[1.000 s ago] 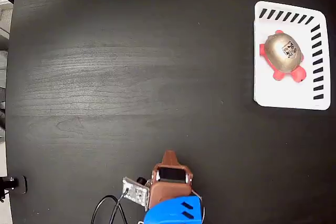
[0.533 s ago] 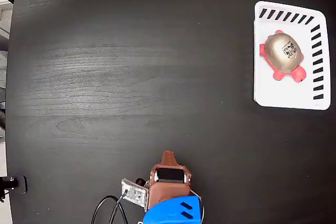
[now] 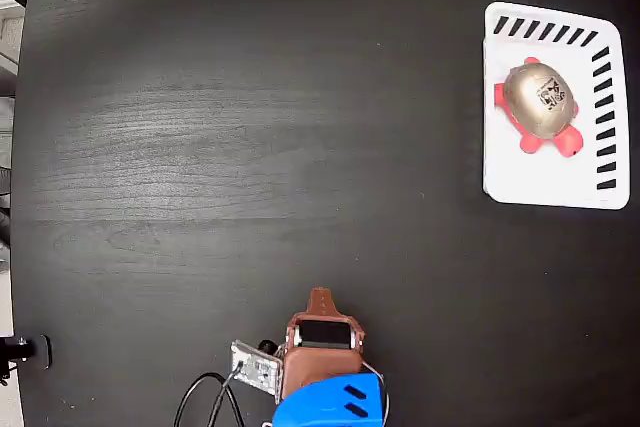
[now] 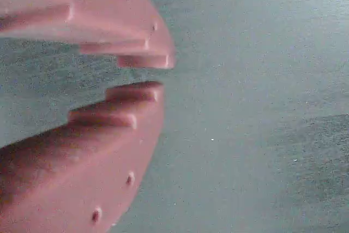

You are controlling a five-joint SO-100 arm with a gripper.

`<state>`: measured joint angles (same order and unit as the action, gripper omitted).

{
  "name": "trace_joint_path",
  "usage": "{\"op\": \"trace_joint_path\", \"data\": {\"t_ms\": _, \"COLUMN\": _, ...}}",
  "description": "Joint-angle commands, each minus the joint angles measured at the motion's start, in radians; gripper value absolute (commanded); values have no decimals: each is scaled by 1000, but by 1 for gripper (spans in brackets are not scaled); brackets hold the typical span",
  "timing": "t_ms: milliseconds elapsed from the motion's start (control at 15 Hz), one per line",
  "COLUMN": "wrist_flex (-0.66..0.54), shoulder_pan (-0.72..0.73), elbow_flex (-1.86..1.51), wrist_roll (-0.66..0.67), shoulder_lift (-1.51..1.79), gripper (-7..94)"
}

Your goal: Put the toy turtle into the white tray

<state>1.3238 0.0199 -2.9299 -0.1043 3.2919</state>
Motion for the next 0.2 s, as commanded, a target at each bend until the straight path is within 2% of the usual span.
{"op": "trace_joint_path", "data": {"t_ms": 0, "wrist_flex": 26, "shoulder_pan": 21, "elbow_flex": 25, "wrist_roll": -3, "shoulder_lift": 75, "gripper": 2}}
{"op": "trace_joint_path", "data": {"t_ms": 133, "wrist_flex": 26, "shoulder_pan": 21, "elbow_flex": 25, "wrist_roll": -3, "shoulder_lift": 75, "gripper": 2}}
